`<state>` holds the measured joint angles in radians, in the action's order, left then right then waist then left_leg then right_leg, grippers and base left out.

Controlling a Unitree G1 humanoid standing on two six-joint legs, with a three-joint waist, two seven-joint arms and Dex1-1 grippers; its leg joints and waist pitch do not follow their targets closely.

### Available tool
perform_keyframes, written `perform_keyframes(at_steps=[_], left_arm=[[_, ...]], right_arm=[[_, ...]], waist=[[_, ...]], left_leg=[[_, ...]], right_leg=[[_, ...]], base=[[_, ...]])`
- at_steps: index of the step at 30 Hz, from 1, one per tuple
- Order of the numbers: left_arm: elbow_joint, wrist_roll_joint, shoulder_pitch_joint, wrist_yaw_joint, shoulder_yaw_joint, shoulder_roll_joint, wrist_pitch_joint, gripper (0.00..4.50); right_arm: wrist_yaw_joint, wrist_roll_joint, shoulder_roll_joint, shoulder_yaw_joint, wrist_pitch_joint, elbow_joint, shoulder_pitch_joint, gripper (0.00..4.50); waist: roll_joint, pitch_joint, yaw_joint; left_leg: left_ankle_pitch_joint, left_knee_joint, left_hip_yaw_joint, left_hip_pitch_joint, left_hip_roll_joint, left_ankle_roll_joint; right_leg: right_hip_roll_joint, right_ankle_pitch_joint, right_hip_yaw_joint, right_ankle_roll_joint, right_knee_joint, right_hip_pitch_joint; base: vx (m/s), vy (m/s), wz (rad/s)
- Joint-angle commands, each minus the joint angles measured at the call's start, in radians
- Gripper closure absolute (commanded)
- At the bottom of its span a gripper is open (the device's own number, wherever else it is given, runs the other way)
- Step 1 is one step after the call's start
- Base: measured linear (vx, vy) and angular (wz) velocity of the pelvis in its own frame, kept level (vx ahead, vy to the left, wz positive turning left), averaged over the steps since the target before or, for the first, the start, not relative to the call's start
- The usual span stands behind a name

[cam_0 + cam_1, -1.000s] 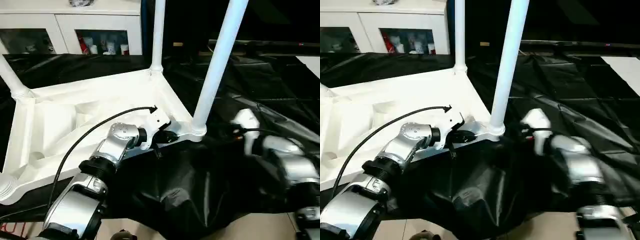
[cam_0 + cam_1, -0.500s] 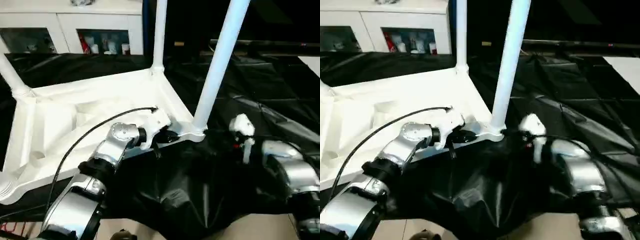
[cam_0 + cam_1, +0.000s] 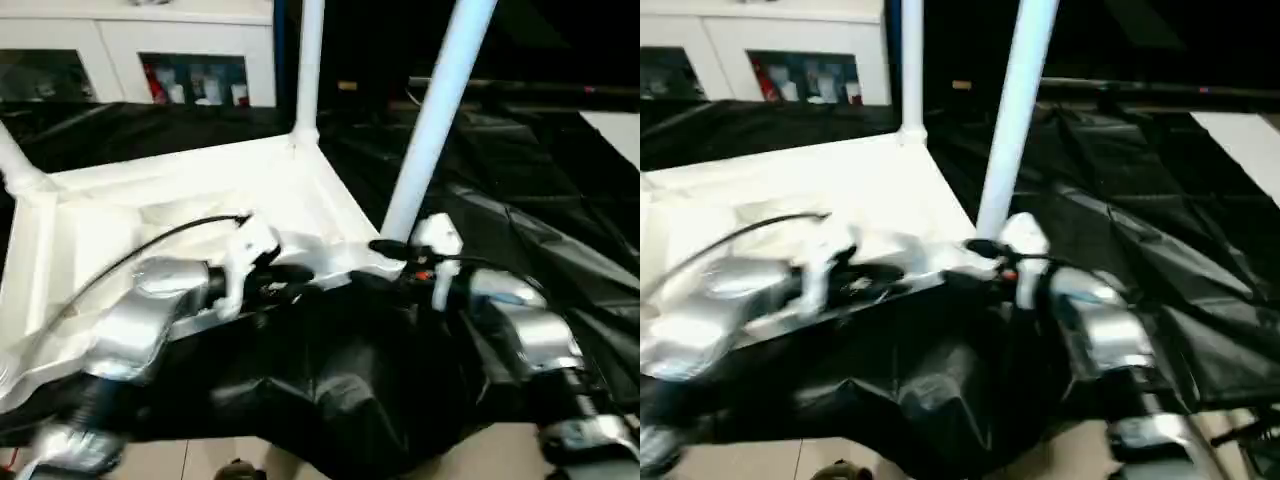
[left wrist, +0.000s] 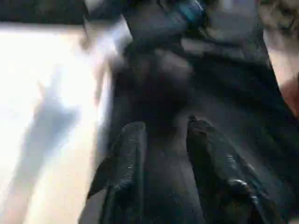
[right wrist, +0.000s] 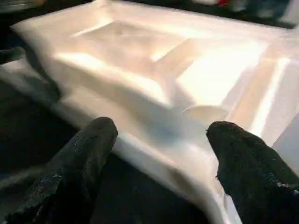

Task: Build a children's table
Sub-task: Rotate leg to tighten

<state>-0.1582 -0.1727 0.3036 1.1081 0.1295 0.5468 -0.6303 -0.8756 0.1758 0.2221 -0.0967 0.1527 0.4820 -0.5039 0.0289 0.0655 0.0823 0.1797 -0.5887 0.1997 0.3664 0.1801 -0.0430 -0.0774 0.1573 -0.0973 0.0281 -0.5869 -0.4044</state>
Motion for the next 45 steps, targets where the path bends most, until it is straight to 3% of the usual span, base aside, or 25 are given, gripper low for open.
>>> perform_keyframes(at_steps=[1, 2, 3, 5, 7, 8, 10, 11, 16, 18, 26, 28, 31, 33, 37, 39, 45], left_arm=[[-0.052, 0.004, -0.014, 0.005, -0.003, 0.012, -0.044, 2.57], [-0.104, 0.025, -0.063, -0.010, -0.011, 0.053, -0.086, 2.48], [-0.132, 0.033, -0.094, -0.021, -0.019, 0.077, -0.113, 2.41], [-0.142, 0.038, -0.105, -0.023, -0.020, 0.089, -0.123, 2.26], [-0.169, 0.031, -0.123, -0.028, -0.024, 0.114, -0.149, 2.03], [-0.180, 0.036, -0.133, -0.056, -0.027, 0.130, -0.167, 1.98], [-0.172, 0.054, -0.139, -0.089, -0.024, 0.144, -0.170, 1.84], [-0.156, 0.072, -0.140, -0.111, -0.023, 0.146, -0.164, 1.70], [-0.132, 0.120, -0.138, -0.184, -0.023, 0.135, -0.168, 1.32], [-0.130, 0.127, -0.136, -0.205, -0.013, 0.136, -0.174, 1.13], [-0.128, 0.132, -0.148, -0.232, 0.025, 0.142, -0.161, 0.62], [-0.119, 0.138, -0.145, -0.239, 0.029, 0.141, -0.150, 0.40], [-0.079, 0.151, -0.123, -0.275, 0.035, 0.130, -0.111, 0.20], [-0.054, 0.161, -0.108, -0.296, 0.039, 0.118, -0.089, 0.07], [-0.006, 0.183, -0.079, -0.347, 0.045, 0.089, -0.043, 0.07], [0.006, 0.187, -0.076, -0.361, 0.042, 0.087, -0.029, 0.07], [-0.042, 0.105, -0.122, -0.315, -0.036, 0.101, -0.037, 0.07]], right_arm=[[0.056, -0.019, -0.002, 0.019, -0.009, 0.034, -0.027, 0.81], [0.134, -0.023, -0.042, 0.037, -0.027, 0.092, -0.060, 0.81], [0.199, -0.026, -0.069, 0.053, -0.031, 0.131, -0.082, 0.81], [0.230, -0.031, -0.079, 0.061, -0.039, 0.147, -0.090, 0.81], [0.282, -0.023, -0.101, 0.086, -0.049, 0.172, -0.103, 0.81], [0.336, -0.011, -0.121, 0.113, -0.060, 0.203, -0.119, 0.81], [0.381, 0.000, -0.137, 0.134, -0.073, 0.234, -0.135, 0.81], [0.424, 0.000, -0.145, 0.147, -0.081, 0.256, -0.147, 0.81], [0.557, 0.016, -0.162, 0.207, -0.103, 0.346, -0.194, 0.81], [0.629, 0.008, -0.150, 0.233, -0.124, 0.393, -0.218, 0.81], [0.748, 0.020, -0.079, 0.303, -0.174, 0.500, -0.277, 0.81], [0.754, 0.023, -0.068, 0.308, -0.179, 0.511, -0.285, 0.81], [0.771, 0.025, -0.042, 0.322, -0.198, 0.548, -0.309, 0.81], [0.782, 0.022, -0.034, 0.327, -0.203, 0.556, -0.316, 0.81], [0.784, 0.023, -0.029, 0.328, -0.217, 0.567, -0.327, 0.81], [0.784, 0.019, -0.028, 0.326, -0.223, 0.569, -0.328, 0.81], [0.716, 0.010, -0.033, 0.302, -0.215, 0.549, -0.308, 0.81]], waist=[[-0.004, -0.061, -0.007], [-0.038, -0.061, 0.004], [-0.028, -0.057, -0.010], [-0.023, -0.060, -0.013], [-0.027, -0.060, -0.007], [-0.037, -0.061, -0.005], [-0.032, -0.060, -0.009], [-0.037, -0.061, -0.009], [-0.038, -0.066, -0.010], [-0.034, -0.068, -0.011], [-0.032, -0.068, -0.007], [-0.031, -0.067, -0.006], [-0.027, -0.069, -0.007], [-0.025, -0.069, -0.008], [-0.022, -0.073, -0.009], [-0.025, -0.074, -0.011], [-0.022, -0.075, -0.022]], left_leg=[[0.258, 0.079, -0.032, -0.022, 0.065, -0.002], [0.286, 0.076, -0.034, -0.035, 0.062, -0.021], [0.314, 0.083, -0.035, -0.025, 0.062, -0.035], [0.335, 0.081, -0.035, -0.030, 0.059, -0.045], [0.337, 0.077, -0.033, -0.036, 0.060, -0.047], [0.333, 0.080, -0.036, -0.031, 0.060, -0.050], [0.341, 0.080, -0.035, -0.032, 0.058, -0.054], [0.349, 0.079, -0.034, -0.034, 0.058, -0.060], [0.337, 0.079, -0.035, -0.032, 0.056, -0.069], [0.323, 0.078, -0.033, -0.028, 0.054, -0.066], [0.321, 0.073, -0.030, -0.033, 0.053, -0.061], [0.335, 0.071, -0.027, -0.037, 0.052, -0.061], [0.315, 0.070, -0.029, -0.025, 0.049, -0.053], [0.313, 0.068, -0.028, -0.024, 0.048, -0.050], [0.265, 0.065, -0.027, -0.018, 0.047, -0.035], [0.258, 0.064, -0.028, -0.017, 0.048, -0.031], [0.242, 0.061, -0.027, -0.013, 0.047, -0.015]], right_leg=[[-0.083, 0.383, 0.063, 0.181, 0.067, 0.037], [-0.086, 0.415, 0.066, 0.166, 0.073, 0.030], [-0.079, 0.411, 0.065, 0.167, 0.073, 0.033], [-0.079, 0.422, 0.066, 0.157, 0.073, 0.032], [-0.079, 0.407, 0.070, 0.163, 0.072, 0.027], [-0.078, 0.396, 0.068, 0.164, 0.068, 0.031], [-0.074, 0.392, 0.067, 0.163, 0.068, 0.029], [-0.073, 0.376, 0.068, 0.164, 0.067, 0.027], [-0.072, 0.328, 0.067, 0.167, 0.059, 0.033], [-0.070, 0.298, 0.067, 0.172, 0.055, 0.035], [-0.069, 0.306, 0.066, 0.164, 0.054, 0.030], [-0.067, 0.313, 0.066, 0.162, 0.058, 0.026], [-0.069, 0.316, 0.065, 0.154, 0.055, 0.035], [-0.069, 0.329, 0.065, 0.147, 0.057, 0.036], [-0.070, 0.291, 0.065, 0.151, 0.052, 0.041], [-0.069, 0.278, 0.064, 0.157, 0.050, 0.041], [-0.069, 0.244, 0.063, 0.187, 0.045, 0.044]], base=[[0.000, 0.000, 0.00], [0.000, 0.000, 0.00], [0.000, 0.000, 0.00], [0.000, 0.000, 0.00], [0.000, 0.000, 0.00], [0.000, 0.000, 0.00], [0.000, 0.000, 0.00], [0.000, 0.000, 0.00], [0.000, 0.000, 0.00], [0.000, 0.000, 0.00], [0.000, 0.000, 0.00], [0.000, 0.000, 0.00], [0.000, 0.000, 0.00], [0.000, 0.000, 0.00], [0.000, 0.000, 0.00], [0.000, 0.000, 0.00], [0.000, 0.000, 0.00]])
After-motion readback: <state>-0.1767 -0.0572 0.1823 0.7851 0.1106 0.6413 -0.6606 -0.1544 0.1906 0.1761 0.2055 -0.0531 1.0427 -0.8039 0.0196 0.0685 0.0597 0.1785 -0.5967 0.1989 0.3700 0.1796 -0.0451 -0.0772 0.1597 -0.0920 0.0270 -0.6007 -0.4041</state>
